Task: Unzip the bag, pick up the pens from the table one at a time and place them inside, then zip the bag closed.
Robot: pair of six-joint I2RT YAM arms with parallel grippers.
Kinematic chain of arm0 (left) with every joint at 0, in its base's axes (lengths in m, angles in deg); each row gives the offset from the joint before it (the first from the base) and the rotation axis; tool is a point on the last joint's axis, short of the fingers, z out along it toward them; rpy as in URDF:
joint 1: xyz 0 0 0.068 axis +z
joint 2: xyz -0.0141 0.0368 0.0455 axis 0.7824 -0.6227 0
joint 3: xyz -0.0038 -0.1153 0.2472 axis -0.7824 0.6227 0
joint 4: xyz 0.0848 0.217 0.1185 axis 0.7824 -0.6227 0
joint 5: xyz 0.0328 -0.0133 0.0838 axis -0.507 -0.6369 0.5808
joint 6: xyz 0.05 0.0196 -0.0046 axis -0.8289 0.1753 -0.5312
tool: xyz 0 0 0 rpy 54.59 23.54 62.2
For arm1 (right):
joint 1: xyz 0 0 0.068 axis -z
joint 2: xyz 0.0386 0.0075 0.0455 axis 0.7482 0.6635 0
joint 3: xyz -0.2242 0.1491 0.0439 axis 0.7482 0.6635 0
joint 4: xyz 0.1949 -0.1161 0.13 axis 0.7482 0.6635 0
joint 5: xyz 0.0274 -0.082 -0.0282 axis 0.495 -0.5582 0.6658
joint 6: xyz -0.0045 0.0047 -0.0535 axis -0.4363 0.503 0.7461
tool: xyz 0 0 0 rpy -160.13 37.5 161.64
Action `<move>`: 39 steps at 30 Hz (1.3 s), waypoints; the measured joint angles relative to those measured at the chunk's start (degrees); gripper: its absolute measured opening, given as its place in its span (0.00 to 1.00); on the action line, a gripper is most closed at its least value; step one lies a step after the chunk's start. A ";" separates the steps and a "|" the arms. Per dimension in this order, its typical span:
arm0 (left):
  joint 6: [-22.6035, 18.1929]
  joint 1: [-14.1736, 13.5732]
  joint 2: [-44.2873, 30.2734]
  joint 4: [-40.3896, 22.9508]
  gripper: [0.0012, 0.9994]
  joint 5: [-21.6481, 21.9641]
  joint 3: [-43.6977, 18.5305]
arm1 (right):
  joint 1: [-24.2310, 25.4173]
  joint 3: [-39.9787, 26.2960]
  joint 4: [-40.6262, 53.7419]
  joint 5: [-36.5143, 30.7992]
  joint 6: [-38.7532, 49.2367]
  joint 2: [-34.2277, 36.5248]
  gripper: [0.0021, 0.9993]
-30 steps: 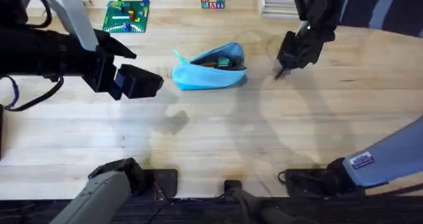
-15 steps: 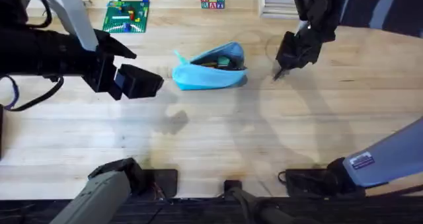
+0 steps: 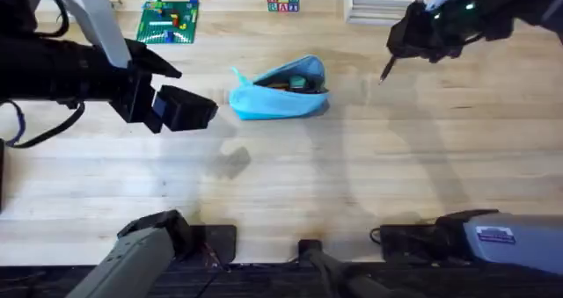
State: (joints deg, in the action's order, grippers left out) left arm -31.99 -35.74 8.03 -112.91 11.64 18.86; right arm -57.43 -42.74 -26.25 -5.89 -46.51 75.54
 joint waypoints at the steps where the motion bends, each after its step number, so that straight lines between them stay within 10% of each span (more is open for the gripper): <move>1: 0.02 0.00 0.02 0.00 1.00 0.00 0.00 | 0.00 0.00 0.03 0.00 1.00 -1.37 0.03; 16: 0.02 0.00 0.02 0.00 1.00 0.00 0.00 | -2.48 0.00 0.22 -0.03 20.91 -15.69 0.03; 39: 0.02 0.00 0.00 0.00 1.00 0.00 0.00 | -26.06 0.00 -1.33 0.33 61.57 -17.22 0.03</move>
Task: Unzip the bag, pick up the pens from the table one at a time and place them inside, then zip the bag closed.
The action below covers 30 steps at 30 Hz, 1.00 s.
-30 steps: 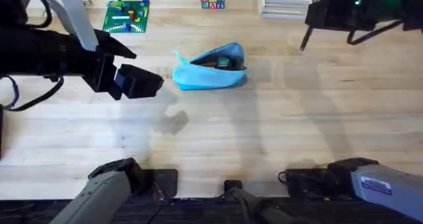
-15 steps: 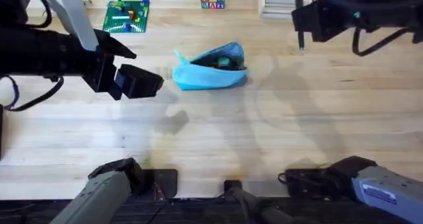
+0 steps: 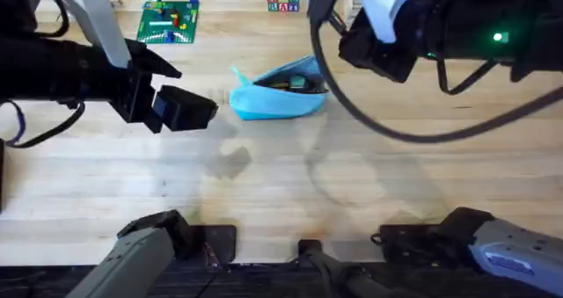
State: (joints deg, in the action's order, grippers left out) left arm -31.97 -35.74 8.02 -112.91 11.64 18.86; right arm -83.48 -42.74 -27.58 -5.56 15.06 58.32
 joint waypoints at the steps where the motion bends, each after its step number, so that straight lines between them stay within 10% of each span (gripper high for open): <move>1: 0.00 0.00 0.02 0.00 1.00 0.00 0.00 | -1.13 0.00 -0.04 2.29 4.20 0.26 0.03; 30: 0.00 0.00 0.00 0.00 1.00 0.00 0.00 | -1.48 0.00 -7.91 14.93 19.81 16.48 0.03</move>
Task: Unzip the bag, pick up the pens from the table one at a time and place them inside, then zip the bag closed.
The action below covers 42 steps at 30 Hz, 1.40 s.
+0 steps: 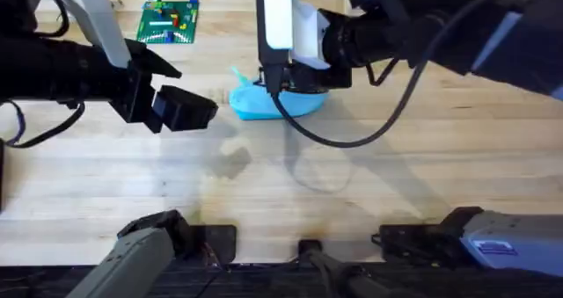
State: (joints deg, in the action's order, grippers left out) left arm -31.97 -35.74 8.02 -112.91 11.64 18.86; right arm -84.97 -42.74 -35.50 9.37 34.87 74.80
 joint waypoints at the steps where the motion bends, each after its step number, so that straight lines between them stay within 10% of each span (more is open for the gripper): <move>1: 0.00 0.00 0.00 0.00 1.00 0.00 0.00 | 0.00 0.00 -0.03 0.07 0.52 0.69 0.03; 42: 0.00 0.00 0.02 -0.01 1.00 0.00 0.00 | 1.57 0.00 -2.88 0.13 9.49 13.41 0.03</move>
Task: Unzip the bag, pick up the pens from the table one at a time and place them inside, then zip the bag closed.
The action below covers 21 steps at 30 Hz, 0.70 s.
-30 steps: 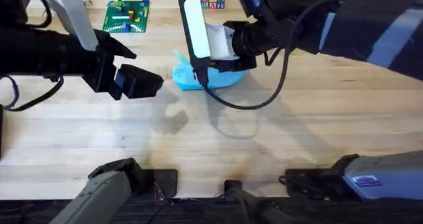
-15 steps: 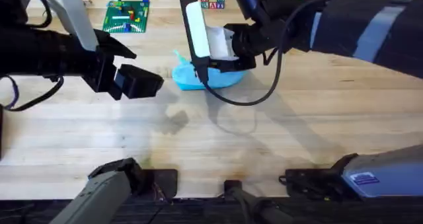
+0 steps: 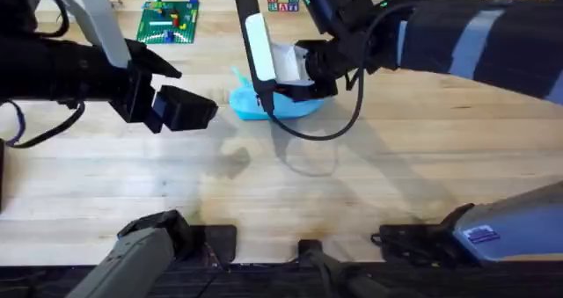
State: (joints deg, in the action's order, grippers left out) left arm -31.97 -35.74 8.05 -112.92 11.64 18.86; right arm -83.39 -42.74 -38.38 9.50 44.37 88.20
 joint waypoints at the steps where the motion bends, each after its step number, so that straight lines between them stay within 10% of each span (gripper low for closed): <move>1: 0.00 0.00 -0.02 0.01 1.00 0.00 0.00 | 0.00 0.00 0.00 0.00 0.00 0.23 0.03; 17: 0.00 0.00 -0.02 0.01 1.00 0.00 0.00 | -0.02 0.00 -0.07 0.91 -0.04 0.32 0.04; 21: 0.00 0.00 -0.02 0.01 1.00 0.00 0.00 | -0.02 0.00 -0.22 1.29 0.05 0.32 0.46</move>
State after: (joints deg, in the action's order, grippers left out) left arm -31.97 -35.74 8.03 -112.91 11.64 18.86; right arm -83.41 -42.74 -38.60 10.79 44.41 88.53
